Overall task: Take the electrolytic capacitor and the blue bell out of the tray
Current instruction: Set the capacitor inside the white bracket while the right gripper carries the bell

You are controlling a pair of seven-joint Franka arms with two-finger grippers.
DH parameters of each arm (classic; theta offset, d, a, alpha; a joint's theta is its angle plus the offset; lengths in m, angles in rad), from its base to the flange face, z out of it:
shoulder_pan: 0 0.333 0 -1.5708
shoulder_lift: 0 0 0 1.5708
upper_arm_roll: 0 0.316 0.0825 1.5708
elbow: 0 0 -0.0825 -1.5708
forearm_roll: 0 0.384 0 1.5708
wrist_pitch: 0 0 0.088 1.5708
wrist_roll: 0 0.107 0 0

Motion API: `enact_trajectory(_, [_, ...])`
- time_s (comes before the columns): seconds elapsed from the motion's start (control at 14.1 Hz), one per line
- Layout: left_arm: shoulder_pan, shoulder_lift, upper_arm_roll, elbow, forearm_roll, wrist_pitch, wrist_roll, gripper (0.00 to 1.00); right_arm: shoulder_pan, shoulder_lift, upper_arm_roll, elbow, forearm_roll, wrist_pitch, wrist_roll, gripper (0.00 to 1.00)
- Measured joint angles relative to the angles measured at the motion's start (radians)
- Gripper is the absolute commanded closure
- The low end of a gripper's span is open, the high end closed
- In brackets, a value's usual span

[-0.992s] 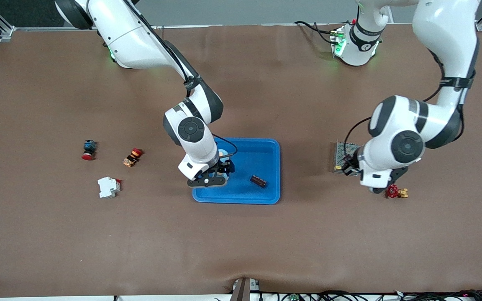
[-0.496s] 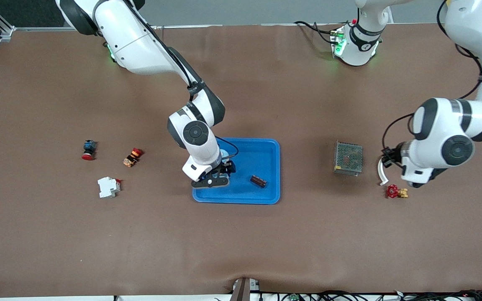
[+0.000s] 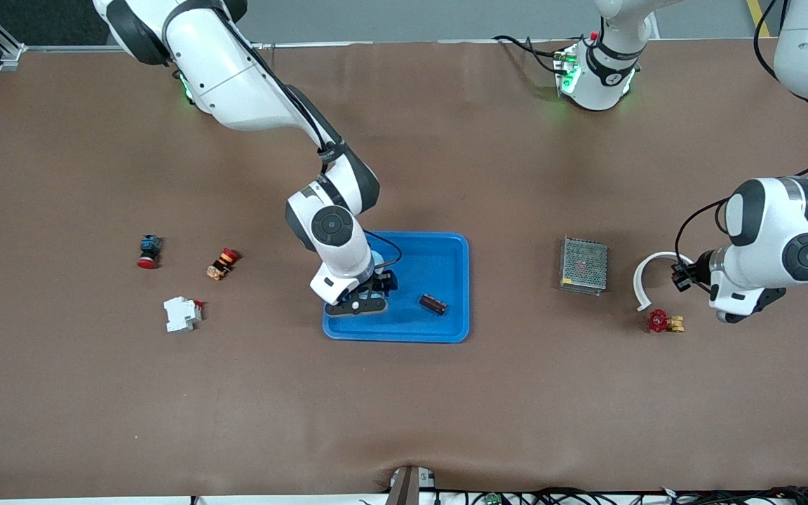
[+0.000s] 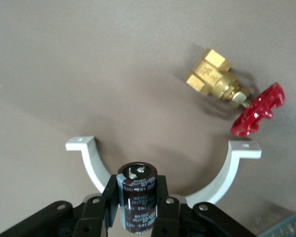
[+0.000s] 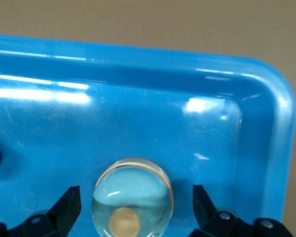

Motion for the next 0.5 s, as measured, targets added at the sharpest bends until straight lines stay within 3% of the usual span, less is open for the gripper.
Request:
enact_trajectory(0.35, [-0.001, 0.053, 0.0, 0.001, 0.02, 0.077, 0.0, 1.0, 0.009, 0.003, 0.0, 0.001, 0.0, 0.002, -0.001, 0.0])
enact_trajectory(0.43, [0.0, 0.065, 0.0, 0.001, 0.033, 0.09, 0.0, 1.0, 0.009, 0.003, 0.0, 0.001, -0.001, 0.002, -0.007, 0.08])
enact_trajectory(0.5, [0.0, 0.076, 0.0, 0.001, 0.051, 0.098, 0.0, 0.86, 0.009, 0.003, 0.0, 0.002, -0.001, 0.002, -0.021, 0.16])
